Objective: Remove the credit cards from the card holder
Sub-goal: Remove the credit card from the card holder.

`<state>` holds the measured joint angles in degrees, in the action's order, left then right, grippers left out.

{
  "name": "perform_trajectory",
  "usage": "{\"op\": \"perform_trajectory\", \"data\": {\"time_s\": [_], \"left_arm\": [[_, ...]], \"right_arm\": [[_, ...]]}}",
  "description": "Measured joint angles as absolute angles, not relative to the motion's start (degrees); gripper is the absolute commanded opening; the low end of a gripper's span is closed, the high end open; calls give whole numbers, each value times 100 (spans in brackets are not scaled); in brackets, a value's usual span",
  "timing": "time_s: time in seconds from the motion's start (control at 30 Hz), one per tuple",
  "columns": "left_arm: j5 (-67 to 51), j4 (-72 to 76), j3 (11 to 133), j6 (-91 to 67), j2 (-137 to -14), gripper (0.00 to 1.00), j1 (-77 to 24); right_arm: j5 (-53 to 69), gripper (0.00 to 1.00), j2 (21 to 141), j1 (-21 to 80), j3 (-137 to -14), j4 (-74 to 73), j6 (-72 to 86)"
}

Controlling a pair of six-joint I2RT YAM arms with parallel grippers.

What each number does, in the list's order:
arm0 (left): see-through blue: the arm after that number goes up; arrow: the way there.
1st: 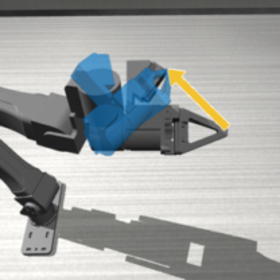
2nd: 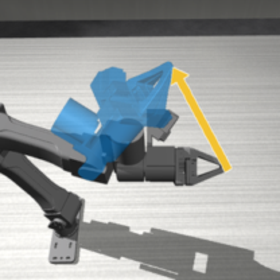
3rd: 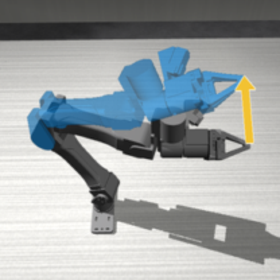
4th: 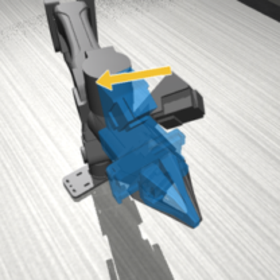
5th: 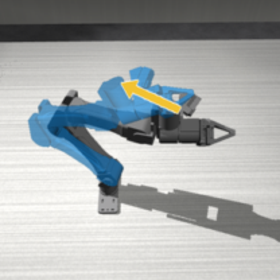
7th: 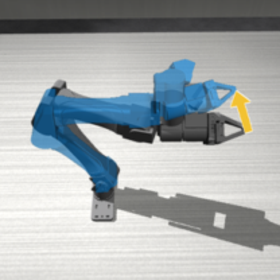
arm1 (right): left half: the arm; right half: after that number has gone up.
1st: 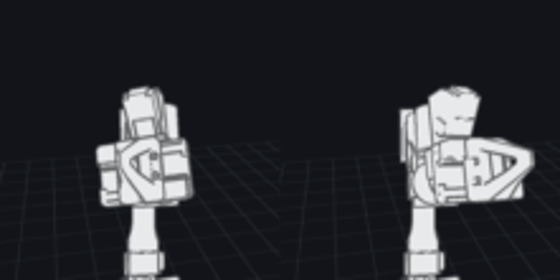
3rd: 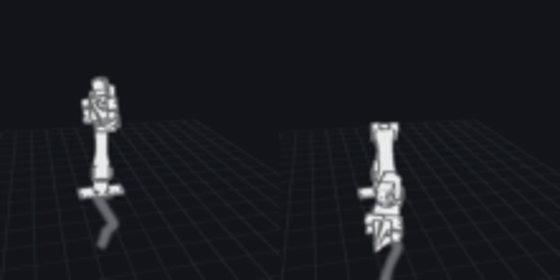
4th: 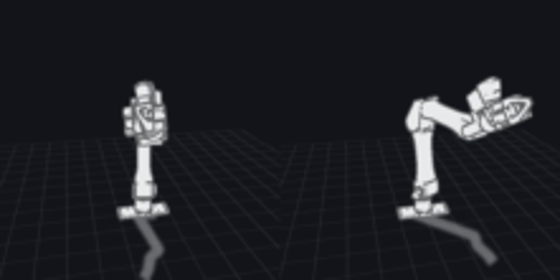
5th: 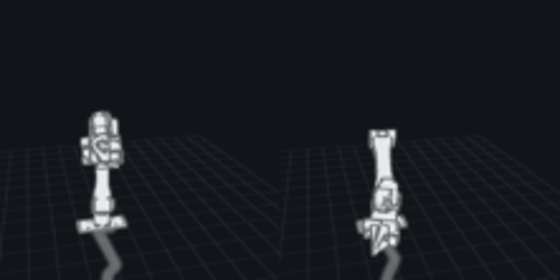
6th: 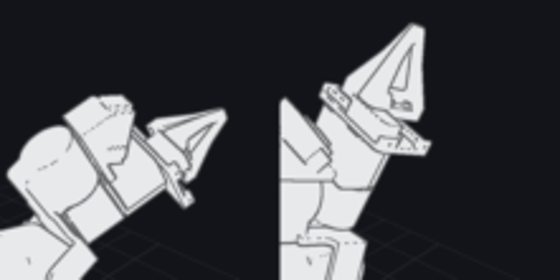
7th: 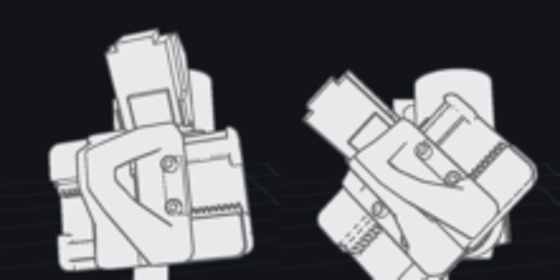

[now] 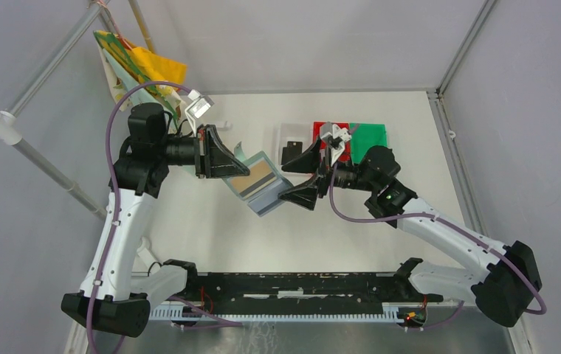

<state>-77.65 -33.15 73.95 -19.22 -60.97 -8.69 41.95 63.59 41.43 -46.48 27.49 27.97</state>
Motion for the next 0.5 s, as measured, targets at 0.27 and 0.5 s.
{"op": "perform_trajectory", "data": {"time_s": [0.27,0.5], "left_arm": [[-8003,-3527,7524,-1780,-6101,2,-869],[-8023,-3798,7533,-1575,-6104,2,-869]], "right_arm": [[4154,95,6591,4202,-4941,2392,2252],[4777,60,6838,4226,-5192,2906,2327]]}}
